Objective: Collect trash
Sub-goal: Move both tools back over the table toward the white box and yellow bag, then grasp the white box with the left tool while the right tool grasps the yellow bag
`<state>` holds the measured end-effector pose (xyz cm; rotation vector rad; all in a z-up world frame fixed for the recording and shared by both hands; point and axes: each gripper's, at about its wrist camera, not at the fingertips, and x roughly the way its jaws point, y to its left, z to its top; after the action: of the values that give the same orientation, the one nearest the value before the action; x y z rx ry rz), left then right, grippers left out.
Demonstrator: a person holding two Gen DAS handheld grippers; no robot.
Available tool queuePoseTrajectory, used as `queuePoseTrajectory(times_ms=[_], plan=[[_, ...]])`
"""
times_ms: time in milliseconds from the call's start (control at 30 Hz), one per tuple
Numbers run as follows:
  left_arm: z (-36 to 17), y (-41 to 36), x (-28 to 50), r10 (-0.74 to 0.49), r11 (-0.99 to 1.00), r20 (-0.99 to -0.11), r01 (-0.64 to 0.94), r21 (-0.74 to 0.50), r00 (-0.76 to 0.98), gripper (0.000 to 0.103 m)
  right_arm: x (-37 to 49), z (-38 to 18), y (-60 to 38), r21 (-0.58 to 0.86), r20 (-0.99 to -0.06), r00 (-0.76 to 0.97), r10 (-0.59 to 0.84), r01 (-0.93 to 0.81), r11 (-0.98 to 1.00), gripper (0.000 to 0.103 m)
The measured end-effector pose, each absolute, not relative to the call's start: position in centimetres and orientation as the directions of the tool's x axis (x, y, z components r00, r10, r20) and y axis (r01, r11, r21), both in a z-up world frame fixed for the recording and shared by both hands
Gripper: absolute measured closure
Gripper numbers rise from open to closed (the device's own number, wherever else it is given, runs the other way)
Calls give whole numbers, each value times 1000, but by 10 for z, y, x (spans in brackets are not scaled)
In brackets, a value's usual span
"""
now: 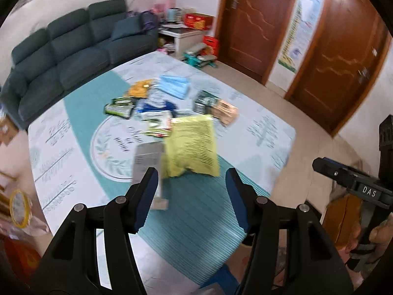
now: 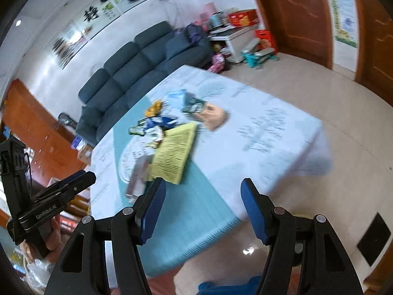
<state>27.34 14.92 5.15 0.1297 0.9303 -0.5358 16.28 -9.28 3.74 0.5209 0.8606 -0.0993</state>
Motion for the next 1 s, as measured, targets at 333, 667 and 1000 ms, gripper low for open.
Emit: queuePoseTrajectory(times_ms=[333,667,1000], plan=[[-6,200,335,-412,892,-848,336,-302,332,49,261,-27,-59,488,-773,565,289,239,839,39],[-66,186,355,-447,878,-867,292,-379,219,49,308,-90,-48,550,-781,508,365,280,787,38],[-91,177,374,-423,884,-885,304,-356,194,49,335,-113,-19,543,-796,467,386,267,796,38]])
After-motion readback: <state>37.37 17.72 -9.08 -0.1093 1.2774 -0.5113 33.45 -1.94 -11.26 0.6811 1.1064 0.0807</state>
